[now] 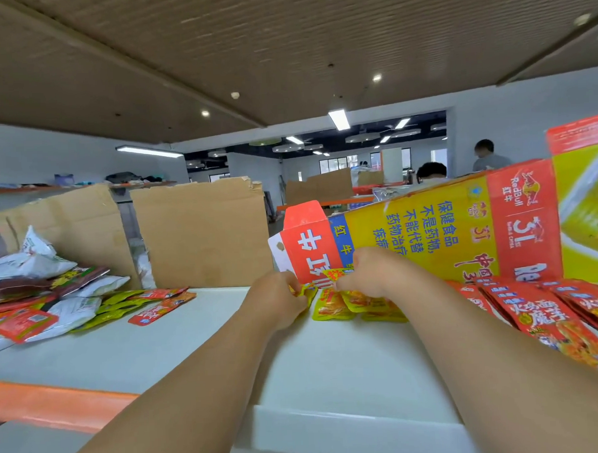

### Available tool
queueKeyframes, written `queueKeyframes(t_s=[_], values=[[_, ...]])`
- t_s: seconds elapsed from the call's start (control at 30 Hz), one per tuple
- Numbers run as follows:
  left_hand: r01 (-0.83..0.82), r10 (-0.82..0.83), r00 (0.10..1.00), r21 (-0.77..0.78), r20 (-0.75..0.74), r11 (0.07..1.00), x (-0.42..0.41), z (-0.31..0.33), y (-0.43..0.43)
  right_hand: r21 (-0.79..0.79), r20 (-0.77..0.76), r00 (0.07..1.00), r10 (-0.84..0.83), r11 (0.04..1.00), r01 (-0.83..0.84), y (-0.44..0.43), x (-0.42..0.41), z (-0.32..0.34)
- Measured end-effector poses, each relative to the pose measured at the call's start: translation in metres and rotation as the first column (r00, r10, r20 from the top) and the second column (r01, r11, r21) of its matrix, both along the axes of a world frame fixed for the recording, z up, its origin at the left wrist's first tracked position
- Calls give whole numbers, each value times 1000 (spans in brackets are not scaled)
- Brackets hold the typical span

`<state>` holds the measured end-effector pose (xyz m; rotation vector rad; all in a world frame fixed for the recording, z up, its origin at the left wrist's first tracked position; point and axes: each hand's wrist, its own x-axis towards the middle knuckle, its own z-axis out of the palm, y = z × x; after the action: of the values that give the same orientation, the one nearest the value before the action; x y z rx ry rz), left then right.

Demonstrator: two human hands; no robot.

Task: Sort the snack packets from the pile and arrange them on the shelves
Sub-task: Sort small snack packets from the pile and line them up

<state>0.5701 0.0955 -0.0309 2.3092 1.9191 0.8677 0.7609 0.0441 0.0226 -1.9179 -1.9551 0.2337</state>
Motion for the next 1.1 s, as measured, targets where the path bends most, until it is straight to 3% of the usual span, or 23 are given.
queueKeyframes(t_s=[0.4,1.1], values=[[-6,8,992,17,-123,1000,2,-8,-1,-20,-53,998,22,1000,-23,-6,3,2],[-27,25,994,-20,-106,999,2,-4,-9,-52,-79,997,13,999,-17,-6,6,-1]])
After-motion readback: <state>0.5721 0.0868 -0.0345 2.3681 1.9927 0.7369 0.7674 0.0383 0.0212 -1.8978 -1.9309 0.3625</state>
